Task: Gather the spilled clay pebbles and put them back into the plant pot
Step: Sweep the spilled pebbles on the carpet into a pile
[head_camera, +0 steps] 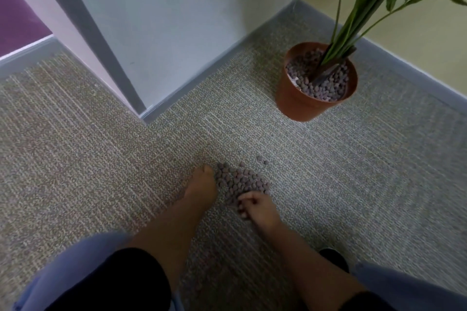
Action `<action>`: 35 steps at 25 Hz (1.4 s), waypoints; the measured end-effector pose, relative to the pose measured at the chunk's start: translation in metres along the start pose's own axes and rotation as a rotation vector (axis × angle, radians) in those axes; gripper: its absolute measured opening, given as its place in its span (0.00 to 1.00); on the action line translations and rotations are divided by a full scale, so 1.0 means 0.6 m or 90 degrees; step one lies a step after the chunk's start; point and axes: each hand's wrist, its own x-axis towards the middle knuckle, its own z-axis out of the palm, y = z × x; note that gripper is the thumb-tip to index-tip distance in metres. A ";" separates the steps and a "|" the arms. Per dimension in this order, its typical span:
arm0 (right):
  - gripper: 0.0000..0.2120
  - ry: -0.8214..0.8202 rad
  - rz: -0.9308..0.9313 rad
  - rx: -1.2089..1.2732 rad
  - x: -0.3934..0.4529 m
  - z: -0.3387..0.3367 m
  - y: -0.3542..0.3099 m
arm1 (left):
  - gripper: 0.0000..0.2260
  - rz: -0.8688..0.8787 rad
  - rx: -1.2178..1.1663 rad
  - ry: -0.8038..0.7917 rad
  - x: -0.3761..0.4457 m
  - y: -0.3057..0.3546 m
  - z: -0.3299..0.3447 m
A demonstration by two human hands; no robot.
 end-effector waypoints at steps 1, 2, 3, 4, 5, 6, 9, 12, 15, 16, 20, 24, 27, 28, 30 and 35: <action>0.11 0.055 -0.024 -0.019 0.010 -0.016 -0.002 | 0.23 0.003 -0.009 0.009 0.002 0.008 0.000; 0.09 0.129 -0.042 -0.040 0.021 -0.034 0.001 | 0.21 0.002 -0.018 0.017 0.003 0.015 -0.003; 0.07 0.197 -0.047 -0.071 0.029 -0.052 0.008 | 0.21 -0.003 -0.024 0.025 0.004 0.018 -0.006; 0.06 0.243 -0.039 -0.105 0.032 -0.068 0.017 | 0.21 -0.007 -0.032 0.033 0.004 0.019 -0.008; 0.07 0.264 -0.015 -0.130 0.027 -0.078 0.025 | 0.21 -0.005 -0.046 0.035 0.003 0.017 -0.007; 0.10 0.261 0.010 -0.136 0.021 -0.082 0.036 | 0.23 0.009 -0.059 0.029 0.001 0.014 -0.004; 0.23 0.218 -0.004 -0.143 0.008 -0.069 0.058 | 0.27 0.043 -0.086 0.008 0.005 0.004 -0.004; 0.28 0.188 -0.037 -0.168 0.027 -0.055 0.048 | 0.29 0.046 -0.093 -0.001 0.020 0.005 -0.005; 0.23 0.162 -0.051 -0.190 0.043 -0.050 0.040 | 0.27 0.082 -0.096 -0.020 0.024 0.012 0.002; 0.19 0.159 -0.055 -0.196 0.045 -0.050 0.039 | 0.25 0.084 -0.106 -0.016 0.025 0.014 0.004; 0.14 0.151 -0.059 -0.165 0.056 -0.059 0.038 | 0.18 0.065 -0.140 0.012 0.029 0.017 0.007; 0.14 0.151 -0.054 -0.052 0.056 -0.058 0.043 | 0.14 0.069 -0.134 0.017 0.036 0.016 0.005; 0.09 0.142 -0.011 0.100 0.057 -0.061 0.044 | 0.12 0.076 -0.131 0.021 0.039 0.020 0.000; 0.08 0.133 0.008 0.153 0.057 -0.064 0.042 | 0.13 0.077 -0.118 0.019 0.038 0.022 -0.001; 0.09 0.116 0.035 0.233 0.056 -0.068 0.035 | 0.15 0.075 -0.093 0.020 0.034 0.026 -0.001; 0.07 0.093 0.082 0.379 0.049 -0.079 0.018 | 0.20 0.056 -0.055 0.050 0.025 0.030 0.008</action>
